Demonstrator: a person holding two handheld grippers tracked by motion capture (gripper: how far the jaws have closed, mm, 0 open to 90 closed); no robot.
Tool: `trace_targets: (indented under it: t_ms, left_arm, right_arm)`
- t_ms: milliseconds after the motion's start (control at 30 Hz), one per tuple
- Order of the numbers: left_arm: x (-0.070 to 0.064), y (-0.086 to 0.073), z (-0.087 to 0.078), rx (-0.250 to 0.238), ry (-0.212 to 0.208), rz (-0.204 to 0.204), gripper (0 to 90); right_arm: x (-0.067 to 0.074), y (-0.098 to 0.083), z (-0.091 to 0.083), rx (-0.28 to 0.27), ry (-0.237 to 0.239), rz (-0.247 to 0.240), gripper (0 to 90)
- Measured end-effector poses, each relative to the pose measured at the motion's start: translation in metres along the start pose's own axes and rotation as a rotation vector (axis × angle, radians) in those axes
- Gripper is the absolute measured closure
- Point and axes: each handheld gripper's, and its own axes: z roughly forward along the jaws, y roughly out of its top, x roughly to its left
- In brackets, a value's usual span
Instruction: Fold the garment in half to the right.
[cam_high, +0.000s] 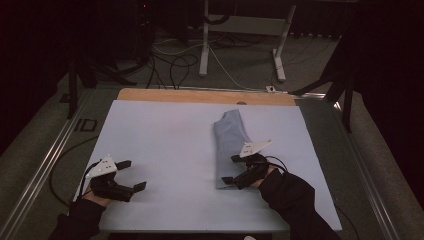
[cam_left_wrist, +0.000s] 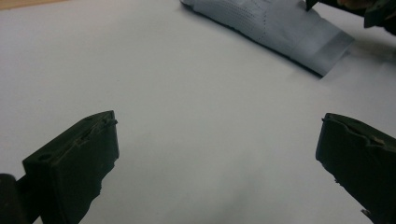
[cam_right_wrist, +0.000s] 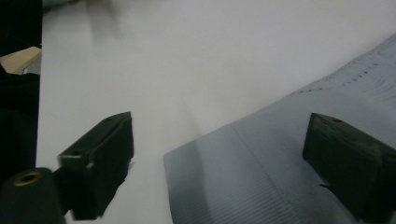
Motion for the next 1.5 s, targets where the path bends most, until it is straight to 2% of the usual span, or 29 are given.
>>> trace_targets:
  t_ms: [167,300,400,767,1100,1167,1267,1367,1500]
  left_arm:
    - [0.000,0.000,0.001,0.009,0.006,0.007,0.2]
    - [0.000,-0.001,0.001,0.010,0.005,0.004,0.2]
    - [0.000,-0.001,0.001,0.015,0.003,0.004,0.3]
    - [0.000,0.000,0.000,0.012,0.001,0.010,0.3]
    - [-0.001,-0.001,0.000,0.014,-0.010,0.013,0.3]
    - [-0.001,-0.001,0.000,0.011,-0.011,0.010,0.3]
    - [-0.001,-0.001,0.000,0.014,-0.012,0.014,0.3]
    - [-0.001,-0.001,0.001,0.010,-0.011,0.000,0.2]
    - [-0.002,-0.001,0.000,0.012,-0.011,0.008,0.2]
  right_arm:
    - [-0.003,-0.001,-0.004,-0.016,-0.016,0.011,8.5]
    - [-0.006,-0.004,-0.008,-0.029,-0.049,0.028,8.5]
    - [-0.006,-0.005,-0.010,-0.028,-0.062,0.023,8.5]
    - [-0.011,-0.022,-0.026,-0.066,-0.105,0.041,8.5]
    - [-0.016,-0.044,-0.044,-0.091,-0.150,0.079,8.6]
    - [-0.017,-0.052,-0.050,-0.097,-0.175,0.083,8.7]
    - [-0.017,-0.061,-0.055,-0.095,-0.191,0.089,8.7]
    - [-0.016,-0.067,-0.058,-0.089,-0.207,0.095,8.7]
    - [-0.014,-0.082,-0.067,-0.099,-0.236,0.123,8.7]
